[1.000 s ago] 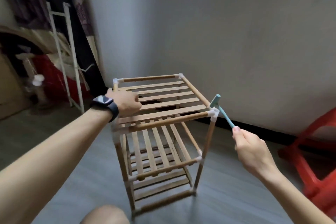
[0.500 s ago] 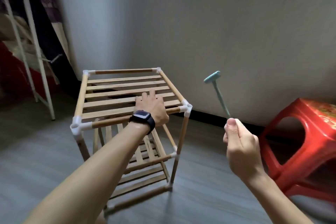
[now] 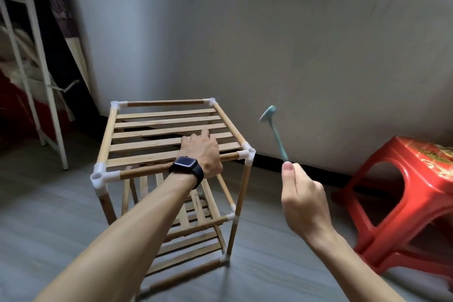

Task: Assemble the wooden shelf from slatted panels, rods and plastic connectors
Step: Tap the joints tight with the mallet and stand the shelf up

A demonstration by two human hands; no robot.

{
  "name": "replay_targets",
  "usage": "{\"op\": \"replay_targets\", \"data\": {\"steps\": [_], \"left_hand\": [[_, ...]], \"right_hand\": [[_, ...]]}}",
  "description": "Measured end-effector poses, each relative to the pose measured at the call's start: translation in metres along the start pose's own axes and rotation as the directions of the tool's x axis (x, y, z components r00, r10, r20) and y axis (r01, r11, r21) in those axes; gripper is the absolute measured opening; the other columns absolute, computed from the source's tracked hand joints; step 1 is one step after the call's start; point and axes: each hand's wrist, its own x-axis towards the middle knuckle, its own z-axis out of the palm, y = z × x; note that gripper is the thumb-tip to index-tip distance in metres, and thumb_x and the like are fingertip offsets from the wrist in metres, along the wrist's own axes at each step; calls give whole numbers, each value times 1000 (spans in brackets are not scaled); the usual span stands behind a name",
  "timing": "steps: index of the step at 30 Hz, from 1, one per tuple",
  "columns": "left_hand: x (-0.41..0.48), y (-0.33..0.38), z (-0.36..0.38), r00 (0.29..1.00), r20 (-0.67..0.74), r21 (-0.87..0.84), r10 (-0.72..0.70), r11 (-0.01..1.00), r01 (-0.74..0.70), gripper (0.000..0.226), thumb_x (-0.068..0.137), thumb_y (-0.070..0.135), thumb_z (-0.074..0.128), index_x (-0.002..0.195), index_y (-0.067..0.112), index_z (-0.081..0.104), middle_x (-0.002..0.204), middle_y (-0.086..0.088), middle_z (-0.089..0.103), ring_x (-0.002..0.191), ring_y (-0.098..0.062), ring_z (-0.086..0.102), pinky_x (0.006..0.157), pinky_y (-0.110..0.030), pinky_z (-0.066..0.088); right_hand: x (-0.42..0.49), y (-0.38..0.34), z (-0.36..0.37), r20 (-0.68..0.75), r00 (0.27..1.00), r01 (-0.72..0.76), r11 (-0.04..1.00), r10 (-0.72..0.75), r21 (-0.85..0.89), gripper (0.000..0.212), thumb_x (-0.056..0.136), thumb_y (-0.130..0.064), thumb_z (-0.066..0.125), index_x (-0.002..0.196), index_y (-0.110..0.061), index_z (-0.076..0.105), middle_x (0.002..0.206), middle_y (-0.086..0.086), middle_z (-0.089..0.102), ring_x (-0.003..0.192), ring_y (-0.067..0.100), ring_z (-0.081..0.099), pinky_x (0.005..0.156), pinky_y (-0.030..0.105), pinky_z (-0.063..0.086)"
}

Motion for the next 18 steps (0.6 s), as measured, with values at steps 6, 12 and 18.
{"op": "replay_targets", "data": {"steps": [6,12,18], "left_hand": [[-2,-3,-3,978,-15,-44,206,977,-207,40,84,35,66,120,18,63,130,1,50,102,-21,55,89,-38,49],[5,-22,-1,884,8,-17,468,884,-468,49,90,32,62,138,32,52,150,5,32,128,-17,44,106,-37,42],[16,-63,-13,944,26,233,329,916,-326,78,95,30,56,154,49,8,167,-2,1,151,-27,17,121,-49,17]], "right_hand": [[-8,2,-22,131,990,-18,973,49,-228,43,105,-46,27,75,-21,44,66,-2,56,69,29,52,64,41,36],[1,20,-36,37,999,-27,991,32,-134,48,104,-45,31,66,-18,42,55,0,52,61,26,53,57,41,32],[-5,22,-21,130,991,-23,995,35,-93,49,104,-45,33,62,-20,39,51,-7,51,56,18,48,54,37,33]]}}
